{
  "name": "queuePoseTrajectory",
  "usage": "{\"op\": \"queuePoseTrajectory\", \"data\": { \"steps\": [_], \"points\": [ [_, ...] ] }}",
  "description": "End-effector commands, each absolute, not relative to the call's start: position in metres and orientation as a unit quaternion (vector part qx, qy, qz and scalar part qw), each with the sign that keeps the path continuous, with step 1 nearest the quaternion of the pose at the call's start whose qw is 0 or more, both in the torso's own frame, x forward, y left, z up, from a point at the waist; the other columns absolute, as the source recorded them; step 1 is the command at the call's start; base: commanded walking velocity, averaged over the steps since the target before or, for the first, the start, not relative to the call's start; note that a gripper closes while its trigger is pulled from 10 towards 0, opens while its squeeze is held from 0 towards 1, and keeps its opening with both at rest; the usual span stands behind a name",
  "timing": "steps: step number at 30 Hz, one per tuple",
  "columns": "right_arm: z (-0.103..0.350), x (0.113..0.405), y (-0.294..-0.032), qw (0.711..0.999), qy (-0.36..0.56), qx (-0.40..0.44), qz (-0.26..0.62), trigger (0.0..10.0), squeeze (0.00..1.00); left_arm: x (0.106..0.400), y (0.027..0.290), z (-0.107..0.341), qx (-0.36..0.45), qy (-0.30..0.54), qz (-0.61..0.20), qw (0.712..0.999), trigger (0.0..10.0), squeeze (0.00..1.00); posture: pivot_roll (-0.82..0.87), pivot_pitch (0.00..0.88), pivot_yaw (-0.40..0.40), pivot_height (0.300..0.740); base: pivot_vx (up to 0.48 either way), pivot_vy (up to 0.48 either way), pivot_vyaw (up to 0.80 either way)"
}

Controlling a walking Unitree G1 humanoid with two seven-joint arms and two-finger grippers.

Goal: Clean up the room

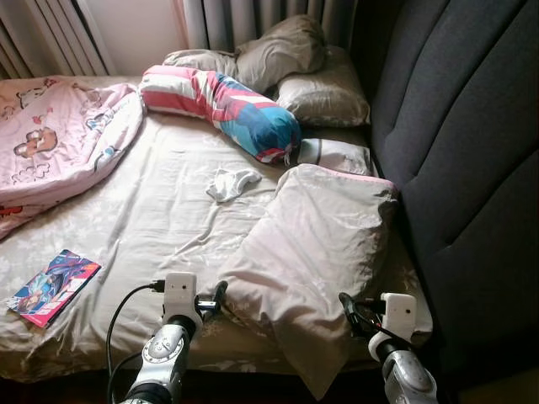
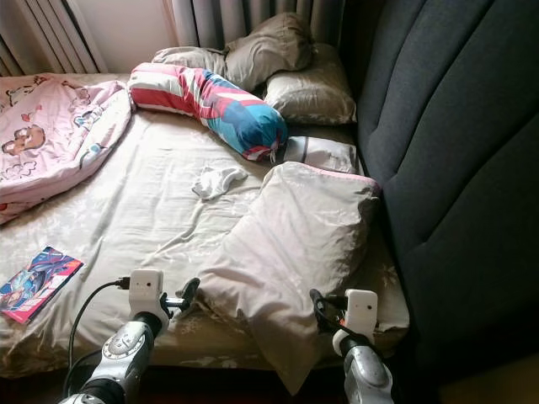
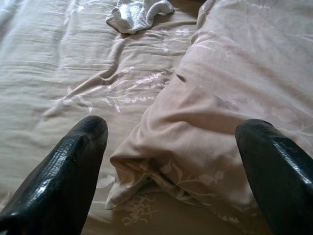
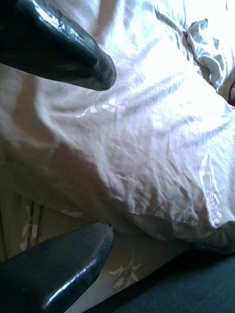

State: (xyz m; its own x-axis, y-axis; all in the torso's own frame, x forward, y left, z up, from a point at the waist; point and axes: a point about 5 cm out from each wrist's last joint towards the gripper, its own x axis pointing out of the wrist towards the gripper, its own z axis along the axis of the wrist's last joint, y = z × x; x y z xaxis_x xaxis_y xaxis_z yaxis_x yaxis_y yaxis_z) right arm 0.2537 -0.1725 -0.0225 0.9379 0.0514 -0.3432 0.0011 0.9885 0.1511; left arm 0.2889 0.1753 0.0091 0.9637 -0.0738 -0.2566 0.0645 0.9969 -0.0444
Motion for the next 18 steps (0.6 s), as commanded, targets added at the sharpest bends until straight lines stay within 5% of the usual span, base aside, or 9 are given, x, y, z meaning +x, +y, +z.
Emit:
{"op": "queuePoseTrajectory", "data": {
  "steps": [1,18],
  "points": [
    [-0.025,0.2492,-0.174,0.981,0.178,0.074,0.009,10.0,0.0,0.2849,0.1761,0.0058,-0.018,0.133,-0.033,0.99,10.0,0.0,0.06,0.089,-0.02,0.74,0.0,0.0,0.0],
    [-0.0277,0.2482,-0.1671,0.979,0.191,0.065,0.021,10.0,0.0,0.2895,0.1707,0.0092,-0.012,0.131,-0.049,0.99,10.0,0.0,0.06,0.078,-0.023,0.74,0.207,0.0,0.0]
  ]
}}
